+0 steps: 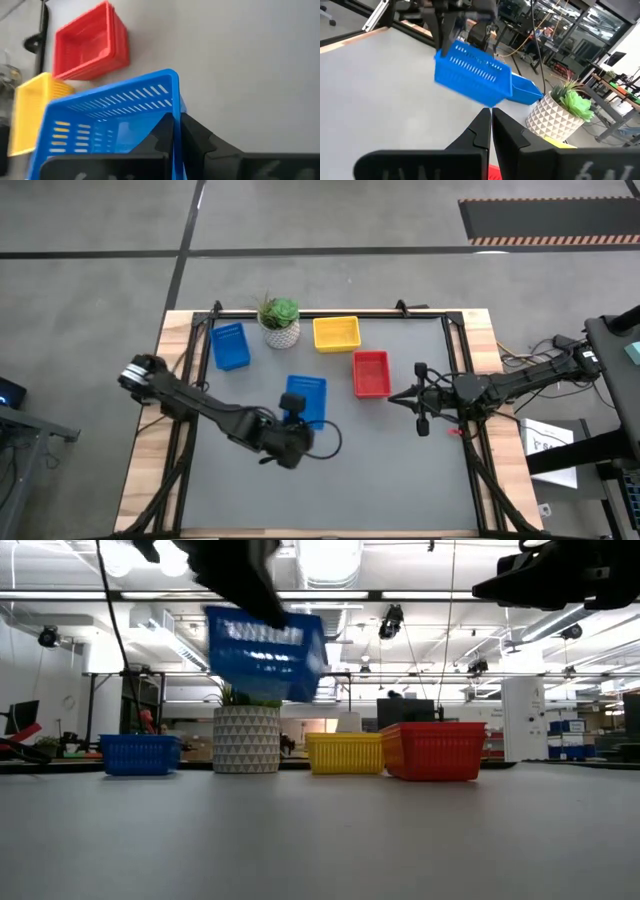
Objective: Stack baskets by color
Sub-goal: Stack the bottom blue bin on top of the top blue bin
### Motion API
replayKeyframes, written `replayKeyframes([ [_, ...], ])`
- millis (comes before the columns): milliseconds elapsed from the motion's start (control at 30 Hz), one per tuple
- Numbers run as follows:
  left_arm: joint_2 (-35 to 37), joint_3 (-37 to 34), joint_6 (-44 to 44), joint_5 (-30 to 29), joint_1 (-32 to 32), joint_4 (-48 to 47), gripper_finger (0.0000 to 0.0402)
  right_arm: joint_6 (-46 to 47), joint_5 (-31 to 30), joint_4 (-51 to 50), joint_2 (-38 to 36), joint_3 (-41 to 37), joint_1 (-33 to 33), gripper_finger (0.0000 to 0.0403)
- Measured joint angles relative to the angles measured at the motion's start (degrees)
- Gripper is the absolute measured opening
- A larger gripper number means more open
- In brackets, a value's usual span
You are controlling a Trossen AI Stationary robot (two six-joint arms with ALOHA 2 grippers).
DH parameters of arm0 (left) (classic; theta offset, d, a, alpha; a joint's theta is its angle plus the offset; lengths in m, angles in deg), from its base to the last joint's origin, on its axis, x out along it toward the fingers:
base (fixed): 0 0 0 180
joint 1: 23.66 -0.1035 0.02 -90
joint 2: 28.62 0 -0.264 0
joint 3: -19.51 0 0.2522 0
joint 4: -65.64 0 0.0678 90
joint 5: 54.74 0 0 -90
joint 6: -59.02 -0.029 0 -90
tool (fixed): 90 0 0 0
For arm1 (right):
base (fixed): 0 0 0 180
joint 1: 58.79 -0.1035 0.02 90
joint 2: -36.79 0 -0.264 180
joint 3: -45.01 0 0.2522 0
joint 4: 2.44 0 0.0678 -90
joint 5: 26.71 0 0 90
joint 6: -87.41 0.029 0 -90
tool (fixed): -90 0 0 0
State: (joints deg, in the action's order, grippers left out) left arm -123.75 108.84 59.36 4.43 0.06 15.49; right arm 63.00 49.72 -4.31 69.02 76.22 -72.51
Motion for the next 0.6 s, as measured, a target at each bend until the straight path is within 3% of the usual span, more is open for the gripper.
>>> replayKeyframes([
  [300, 9.3, -2.4, -0.7, -5.4, 2.2, -15.3, 0.0, 0.0, 0.0, 0.0, 0.2, 0.0, 0.0, 0.0009],
  [600, 22.4, -14.6, 0.8, -11.2, 2.1, -16.3, 0.0, 0.0, 0.0, 0.3, 0.2, 0.0, 0.0, 0.0009],
])
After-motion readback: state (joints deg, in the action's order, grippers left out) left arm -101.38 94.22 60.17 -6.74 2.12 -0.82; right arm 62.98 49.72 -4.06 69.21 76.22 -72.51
